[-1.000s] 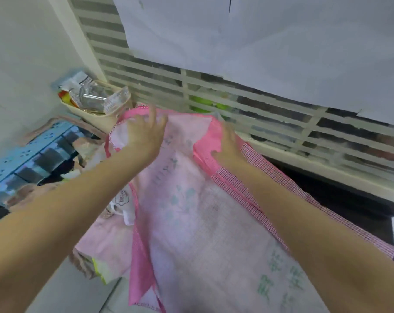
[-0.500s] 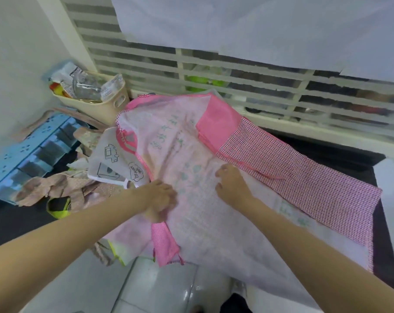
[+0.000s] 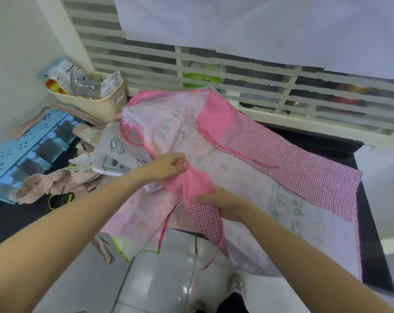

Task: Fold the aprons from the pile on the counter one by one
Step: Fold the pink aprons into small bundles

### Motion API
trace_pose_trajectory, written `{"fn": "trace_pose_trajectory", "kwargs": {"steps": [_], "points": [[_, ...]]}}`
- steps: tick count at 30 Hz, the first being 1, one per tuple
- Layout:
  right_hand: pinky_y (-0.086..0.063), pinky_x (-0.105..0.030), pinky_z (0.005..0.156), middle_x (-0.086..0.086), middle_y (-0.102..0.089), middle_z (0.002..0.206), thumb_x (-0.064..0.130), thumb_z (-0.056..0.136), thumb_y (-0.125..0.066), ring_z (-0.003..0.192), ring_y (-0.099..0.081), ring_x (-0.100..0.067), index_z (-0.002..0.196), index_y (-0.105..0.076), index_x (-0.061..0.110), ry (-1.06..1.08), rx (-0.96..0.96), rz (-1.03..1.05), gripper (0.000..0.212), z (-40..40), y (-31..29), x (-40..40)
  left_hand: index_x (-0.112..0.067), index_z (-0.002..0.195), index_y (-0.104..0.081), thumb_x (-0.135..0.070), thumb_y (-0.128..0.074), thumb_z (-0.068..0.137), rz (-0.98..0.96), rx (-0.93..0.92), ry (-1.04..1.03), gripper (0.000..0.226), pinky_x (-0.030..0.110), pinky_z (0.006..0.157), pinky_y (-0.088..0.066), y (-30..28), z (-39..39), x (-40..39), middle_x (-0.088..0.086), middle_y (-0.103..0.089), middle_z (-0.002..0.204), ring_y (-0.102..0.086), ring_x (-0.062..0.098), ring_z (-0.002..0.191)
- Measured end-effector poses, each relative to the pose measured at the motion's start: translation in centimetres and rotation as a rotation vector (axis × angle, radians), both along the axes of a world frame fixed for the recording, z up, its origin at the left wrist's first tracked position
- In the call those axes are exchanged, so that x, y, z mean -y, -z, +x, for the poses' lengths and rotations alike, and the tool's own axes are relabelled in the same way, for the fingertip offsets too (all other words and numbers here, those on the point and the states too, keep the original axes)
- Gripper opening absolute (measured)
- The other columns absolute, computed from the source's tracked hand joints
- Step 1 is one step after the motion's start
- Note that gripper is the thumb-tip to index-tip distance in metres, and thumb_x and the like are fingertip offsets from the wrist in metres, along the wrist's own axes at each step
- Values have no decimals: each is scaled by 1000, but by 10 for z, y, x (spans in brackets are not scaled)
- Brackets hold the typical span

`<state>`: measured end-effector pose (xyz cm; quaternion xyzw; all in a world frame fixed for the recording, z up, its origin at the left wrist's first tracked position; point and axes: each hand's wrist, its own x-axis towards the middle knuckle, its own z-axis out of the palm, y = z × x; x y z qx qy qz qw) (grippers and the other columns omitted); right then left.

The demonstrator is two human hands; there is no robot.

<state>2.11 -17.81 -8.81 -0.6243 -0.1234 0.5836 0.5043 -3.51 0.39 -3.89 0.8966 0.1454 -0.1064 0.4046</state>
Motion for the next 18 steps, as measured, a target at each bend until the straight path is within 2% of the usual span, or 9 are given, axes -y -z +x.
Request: {"fn": "trace_pose_trajectory", "kwargs": {"steps": [2, 4, 6, 8, 11, 14, 15, 16, 18], "points": [[-51, -34, 90, -7, -62, 115, 5, 77, -73, 106, -60, -23, 129, -50, 5, -58, 76, -109, 57, 8, -6, 7, -20, 79, -50, -17, -51, 96, -59, 48, -168, 17, 13, 50, -33, -2, 9, -1, -1, -49, 68, -43, 13, 61], [-47, -38, 98, -8, -60, 119, 4, 76, -74, 113, -57, -26, 129, -49, 4, -173, 91, -226, 58, 18, -12, 15, -18, 75, -44, -13, -47, 97, -17, 77, -249, 23, 11, 42, -29, 1, 18, -1, -4, -43, 65, -39, 14, 61], [-47, -38, 100, -9, -61, 121, 5, 80, -71, 113, -57, -26, 129, -50, 2, -279, 72, -320, 53, 33, -21, 22, -19, 69, -36, -13, -43, 98, 83, 88, -280, 30, 21, 51, -33, 3, 24, -3, -3, -41, 67, -41, 18, 71], [-48, -37, 98, -11, -60, 125, 10, 83, -69, 115, -57, -26, 127, -52, 1, -318, 140, -404, 48, 54, -31, 28, -15, 74, -37, -14, -40, 99, 192, 72, -285, 25, 28, 62, -27, 3, 26, -7, 2, -47, 75, -43, 20, 80], [-54, -32, 84, -8, -62, 117, 19, 84, -70, 103, -61, -25, 117, -56, 1, -281, 362, -527, 40, 94, -44, 34, -9, 91, -38, -16, -34, 100, 323, -23, -212, 12, 31, 64, -28, 9, 24, -8, 21, -58, 94, -48, 27, 81], [-48, -22, 59, -4, -57, 80, 23, 88, -65, 67, -54, -14, 83, -57, 6, -289, 801, -670, 20, 121, -51, 29, -2, 104, -47, -14, -30, 101, 357, -202, -174, 21, 33, 73, -37, 16, 19, -7, 25, -58, 111, -56, 35, 98], [-43, -21, 56, -2, -51, 70, 23, 89, -63, 60, -48, -12, 72, -52, 9, -219, 920, -646, 24, 127, -50, 25, 2, 109, -51, -13, -30, 100, 356, -281, -169, 27, 32, 79, -39, 18, 19, -7, 24, -58, 115, -56, 34, 103], [-39, -22, 53, -1, -47, 66, 23, 89, -62, 57, -45, -12, 67, -48, 12, -137, 950, -607, 29, 130, -49, 21, 4, 111, -54, -12, -30, 100, 345, -370, -151, 31, 33, 83, -41, 18, 19, -7, 21, -58, 117, -56, 33, 107], [-37, -22, 51, -1, -48, 67, 22, 89, -61, 58, -45, -12, 68, -45, 12, -33, 835, -551, 28, 129, -46, 15, 0, 117, -57, -9, -31, 98, 324, -546, -88, 33, 34, 92, -45, 12, 20, -9, 17, -59, 121, -57, 29, 109]]}}
